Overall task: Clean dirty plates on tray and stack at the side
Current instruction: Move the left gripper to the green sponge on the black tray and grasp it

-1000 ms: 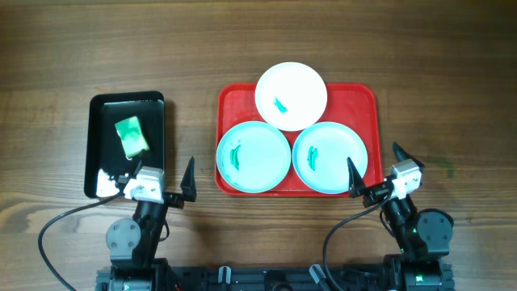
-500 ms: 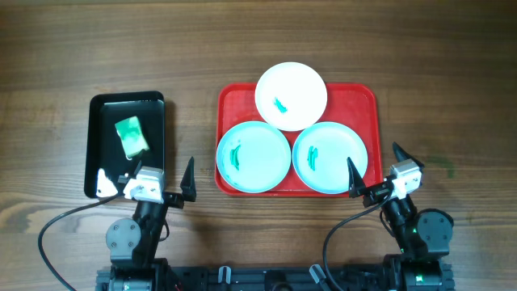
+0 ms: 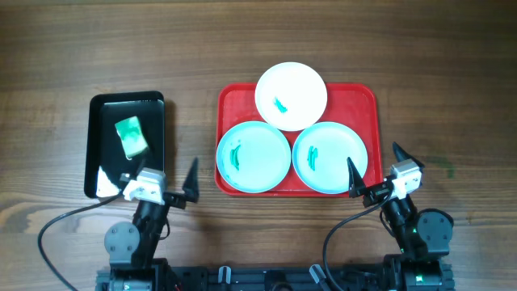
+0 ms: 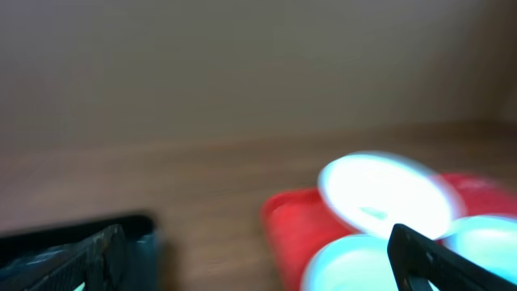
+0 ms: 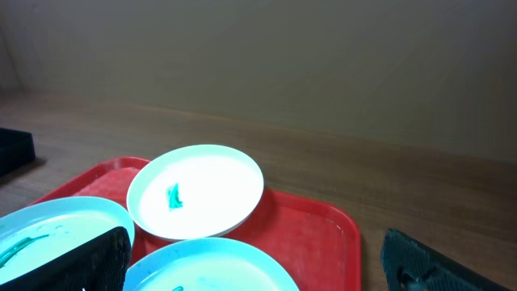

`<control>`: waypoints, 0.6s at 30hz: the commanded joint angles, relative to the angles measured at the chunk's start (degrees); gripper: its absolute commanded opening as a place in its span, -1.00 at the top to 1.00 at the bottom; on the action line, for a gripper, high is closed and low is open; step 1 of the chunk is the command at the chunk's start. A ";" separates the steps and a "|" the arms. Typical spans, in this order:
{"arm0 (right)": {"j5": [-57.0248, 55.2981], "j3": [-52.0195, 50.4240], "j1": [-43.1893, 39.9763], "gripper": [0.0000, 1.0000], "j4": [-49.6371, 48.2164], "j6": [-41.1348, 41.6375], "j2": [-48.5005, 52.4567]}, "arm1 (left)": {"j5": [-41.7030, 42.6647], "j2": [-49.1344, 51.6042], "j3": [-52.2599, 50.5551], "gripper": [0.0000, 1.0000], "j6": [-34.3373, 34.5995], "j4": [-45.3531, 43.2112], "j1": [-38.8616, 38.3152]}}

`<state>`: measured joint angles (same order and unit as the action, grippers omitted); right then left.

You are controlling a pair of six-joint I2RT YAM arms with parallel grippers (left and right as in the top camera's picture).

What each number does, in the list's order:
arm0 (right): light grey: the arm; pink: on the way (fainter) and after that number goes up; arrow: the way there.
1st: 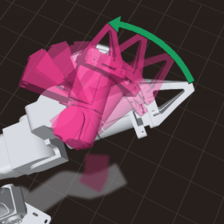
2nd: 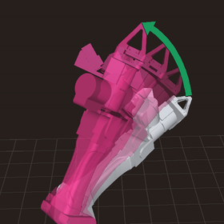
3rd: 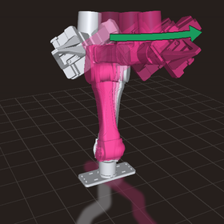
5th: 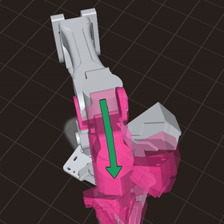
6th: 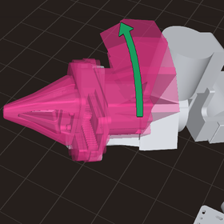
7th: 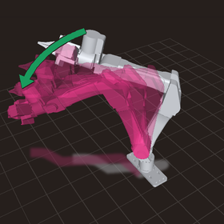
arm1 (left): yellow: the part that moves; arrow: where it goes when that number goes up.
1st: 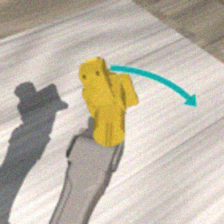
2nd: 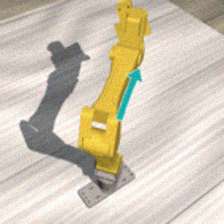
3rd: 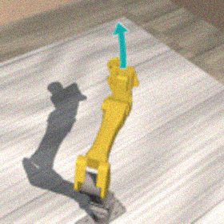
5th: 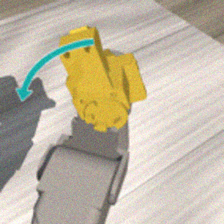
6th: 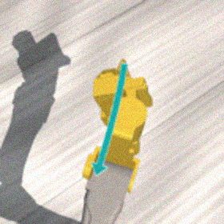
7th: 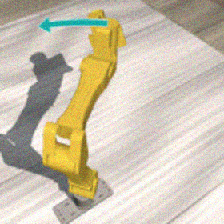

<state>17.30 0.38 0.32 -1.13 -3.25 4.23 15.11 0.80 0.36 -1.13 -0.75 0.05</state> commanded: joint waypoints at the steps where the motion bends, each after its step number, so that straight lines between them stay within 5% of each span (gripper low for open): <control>1: -0.90 -0.09 -0.17 -0.99 -0.24 0.24 0.20 | 34.69 -0.61 -0.02 -1.00 12.39 -5.90 -0.59; 2: -0.90 -0.09 -0.17 -0.99 -0.24 0.26 0.20 | 44.19 -0.61 -0.02 -1.00 12.52 -10.69 -0.59; 4: -0.90 -0.09 -0.17 -0.99 -0.24 0.26 0.20 | 49.90 -0.61 -0.02 -1.00 14.08 -19.08 -0.59; 8: -0.92 -0.09 -0.17 -0.99 -0.24 0.24 0.20 | 44.19 -0.59 1.99 -1.00 27.43 -43.01 -0.15; 9: -0.92 -0.09 -0.17 -0.99 -0.24 0.24 0.20 | 39.76 -0.42 4.33 -1.00 27.26 -40.65 0.50; 15: -0.90 -0.09 -0.17 -1.00 -0.24 0.24 0.20 | 18.71 18.97 35.95 -1.00 8.22 17.53 8.09; 18: -0.92 -0.09 -0.17 -0.99 -0.24 0.24 0.20 | 15.23 35.19 53.42 -1.00 0.04 35.06 9.18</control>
<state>16.82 0.38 0.32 -1.26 -3.25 4.56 38.11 23.64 40.10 10.07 26.50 8.21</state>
